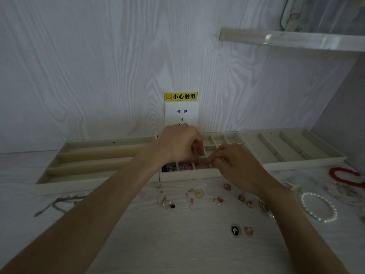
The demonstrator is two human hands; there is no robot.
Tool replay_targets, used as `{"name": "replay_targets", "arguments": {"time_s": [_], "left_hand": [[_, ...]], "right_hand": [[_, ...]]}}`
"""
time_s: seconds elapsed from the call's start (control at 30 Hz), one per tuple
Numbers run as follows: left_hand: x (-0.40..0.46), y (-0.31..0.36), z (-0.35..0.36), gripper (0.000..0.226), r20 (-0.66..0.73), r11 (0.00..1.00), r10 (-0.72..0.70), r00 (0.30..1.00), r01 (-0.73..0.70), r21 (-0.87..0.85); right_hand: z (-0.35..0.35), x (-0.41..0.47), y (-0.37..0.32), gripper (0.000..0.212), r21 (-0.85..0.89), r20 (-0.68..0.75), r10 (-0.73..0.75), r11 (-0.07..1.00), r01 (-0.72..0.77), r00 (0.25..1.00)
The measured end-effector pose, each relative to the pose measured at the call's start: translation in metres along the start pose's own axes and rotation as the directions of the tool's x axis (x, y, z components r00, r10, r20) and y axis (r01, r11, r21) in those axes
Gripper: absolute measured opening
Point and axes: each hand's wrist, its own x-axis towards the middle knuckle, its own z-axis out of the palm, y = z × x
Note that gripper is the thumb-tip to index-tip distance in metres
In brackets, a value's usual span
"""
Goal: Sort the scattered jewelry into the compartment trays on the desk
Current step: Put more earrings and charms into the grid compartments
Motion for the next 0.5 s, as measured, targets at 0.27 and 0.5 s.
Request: {"name": "replay_targets", "arguments": {"time_s": [0.27,0.5], "left_hand": [[-0.004,-0.002,-0.003,0.02,0.075,0.998,0.0,0.997,-0.005,0.058],[-0.063,-0.017,-0.006,0.021,-0.074,0.973,-0.115,0.991,0.097,-0.211]], "right_hand": [[0.001,-0.002,0.0,0.027,-0.057,0.032,-0.021,0.998,0.023,0.999],[-0.004,-0.004,-0.019,0.022,0.331,-0.049,-0.104,0.937,0.114,0.993]]}}
